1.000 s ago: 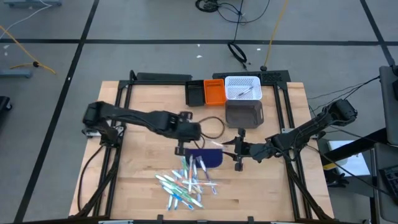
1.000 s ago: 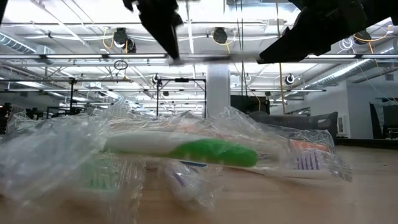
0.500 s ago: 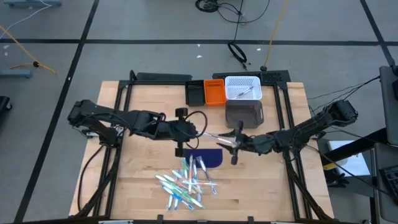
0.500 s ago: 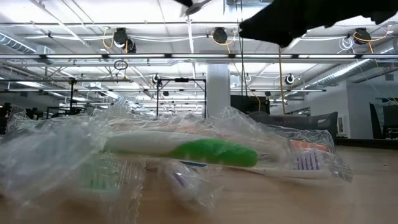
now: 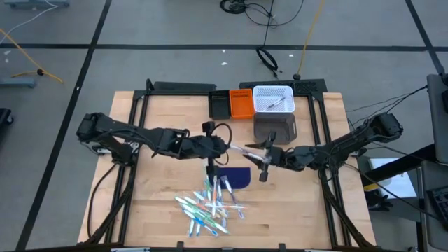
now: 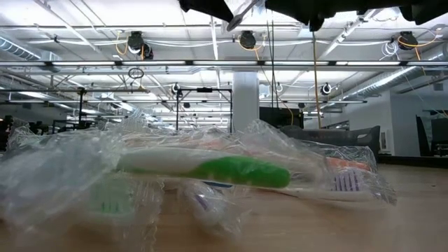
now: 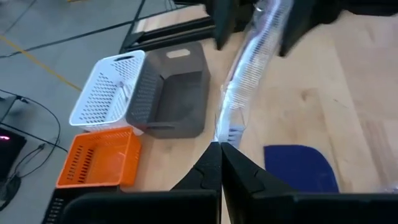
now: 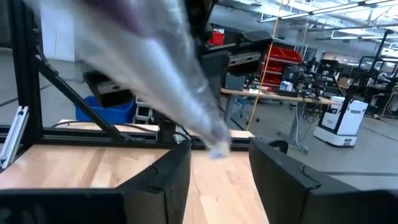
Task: Pick & Place Toothbrushes
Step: Put the purple toothbrush into the white bin
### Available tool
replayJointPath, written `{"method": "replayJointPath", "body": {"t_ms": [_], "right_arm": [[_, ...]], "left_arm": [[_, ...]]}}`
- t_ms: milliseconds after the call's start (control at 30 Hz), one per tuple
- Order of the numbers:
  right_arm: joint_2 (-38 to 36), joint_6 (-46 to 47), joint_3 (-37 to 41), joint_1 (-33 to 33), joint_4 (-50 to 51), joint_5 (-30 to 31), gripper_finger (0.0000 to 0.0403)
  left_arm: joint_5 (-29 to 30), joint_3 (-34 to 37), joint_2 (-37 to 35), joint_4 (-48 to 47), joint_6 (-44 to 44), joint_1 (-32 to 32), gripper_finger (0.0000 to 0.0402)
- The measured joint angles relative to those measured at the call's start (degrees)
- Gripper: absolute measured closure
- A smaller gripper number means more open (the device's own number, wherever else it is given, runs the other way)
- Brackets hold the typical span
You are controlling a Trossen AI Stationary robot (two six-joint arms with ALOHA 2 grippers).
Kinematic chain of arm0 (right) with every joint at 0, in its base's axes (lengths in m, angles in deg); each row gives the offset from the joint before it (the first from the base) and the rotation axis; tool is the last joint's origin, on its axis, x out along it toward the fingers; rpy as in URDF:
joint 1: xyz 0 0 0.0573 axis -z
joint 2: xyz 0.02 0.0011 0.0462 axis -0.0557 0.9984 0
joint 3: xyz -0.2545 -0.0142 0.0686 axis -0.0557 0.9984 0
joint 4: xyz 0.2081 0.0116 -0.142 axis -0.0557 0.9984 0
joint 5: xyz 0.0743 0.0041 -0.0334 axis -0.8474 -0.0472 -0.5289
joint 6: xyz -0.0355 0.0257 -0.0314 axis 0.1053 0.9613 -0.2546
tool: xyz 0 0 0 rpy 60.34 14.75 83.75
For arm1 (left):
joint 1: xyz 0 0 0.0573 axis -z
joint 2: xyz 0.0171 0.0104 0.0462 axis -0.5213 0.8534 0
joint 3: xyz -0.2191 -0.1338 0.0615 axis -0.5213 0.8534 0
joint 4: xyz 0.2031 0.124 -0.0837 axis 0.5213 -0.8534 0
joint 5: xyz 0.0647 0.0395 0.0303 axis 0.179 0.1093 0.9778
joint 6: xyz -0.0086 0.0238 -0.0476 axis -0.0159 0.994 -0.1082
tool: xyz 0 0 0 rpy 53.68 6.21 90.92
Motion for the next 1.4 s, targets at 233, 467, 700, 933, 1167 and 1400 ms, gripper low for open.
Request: {"method": "replayJointPath", "body": {"t_ms": [233, 467, 700, 933, 1167, 1400], "right_arm": [[0.0, -1.84, 0.0, -0.02, -1.17, -0.02, 0.0304], [0.02, -4.83, 0.0, -0.11, -4.62, 0.07, 0.0393], [0.04, -4.77, 0.0, -0.11, -4.91, 0.04, 0.0402], [0.04, -4.92, 0.0, -0.11, -4.89, 0.17, 0.0402], [-0.89, -5.64, 0.0, -0.11, -3.51, 3.5, 0.0403], [-4.07, -7.12, 0.0, -0.11, 0.63, 7.07, 0.0403]], "left_arm": [[0.11, 0.0, 0.01, 2.46, 0.04, -0.73, 0.0401], [0.06, 0.0, 0.01, 2.5, -0.26, -0.73, 0.0401], [0.1, -0.02, 0.01, 2.36, -0.66, -0.73, 0.0402], [0.6, -0.02, 0.01, 2.37, 1.13, -0.73, 0.0392], [7.12, -0.04, 0.01, 1.92, 1.29, -0.73, 0.035], [7.56, -0.09, 0.01, 0.73, -0.02, -0.61, 0.0278]]}}
